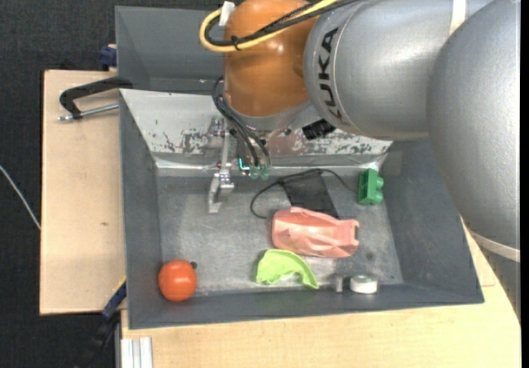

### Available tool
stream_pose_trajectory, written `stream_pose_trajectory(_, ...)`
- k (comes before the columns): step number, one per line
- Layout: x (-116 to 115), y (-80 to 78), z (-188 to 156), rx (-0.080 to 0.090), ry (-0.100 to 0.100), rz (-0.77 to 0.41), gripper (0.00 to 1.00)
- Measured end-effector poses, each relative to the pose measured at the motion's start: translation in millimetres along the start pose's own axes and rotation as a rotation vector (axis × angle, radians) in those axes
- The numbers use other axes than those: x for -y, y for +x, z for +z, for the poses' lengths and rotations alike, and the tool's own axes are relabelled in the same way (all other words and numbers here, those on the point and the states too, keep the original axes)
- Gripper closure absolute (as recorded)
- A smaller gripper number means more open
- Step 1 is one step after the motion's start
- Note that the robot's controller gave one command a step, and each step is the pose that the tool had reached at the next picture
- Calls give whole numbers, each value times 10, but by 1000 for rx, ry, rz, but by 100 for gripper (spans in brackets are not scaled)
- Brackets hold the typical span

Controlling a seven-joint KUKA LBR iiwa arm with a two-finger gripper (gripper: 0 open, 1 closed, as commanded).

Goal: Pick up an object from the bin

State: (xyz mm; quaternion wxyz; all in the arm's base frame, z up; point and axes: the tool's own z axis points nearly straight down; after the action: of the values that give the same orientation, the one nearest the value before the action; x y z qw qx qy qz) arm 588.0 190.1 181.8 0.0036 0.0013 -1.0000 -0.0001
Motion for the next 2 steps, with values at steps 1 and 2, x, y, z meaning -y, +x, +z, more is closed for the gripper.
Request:
stream_pose_trajectory(1, 8, -20, -50, 8, -2, 2, 0)
stream_pose_trajectory(2, 112, 94, -143, 4, -1, -52, 0)
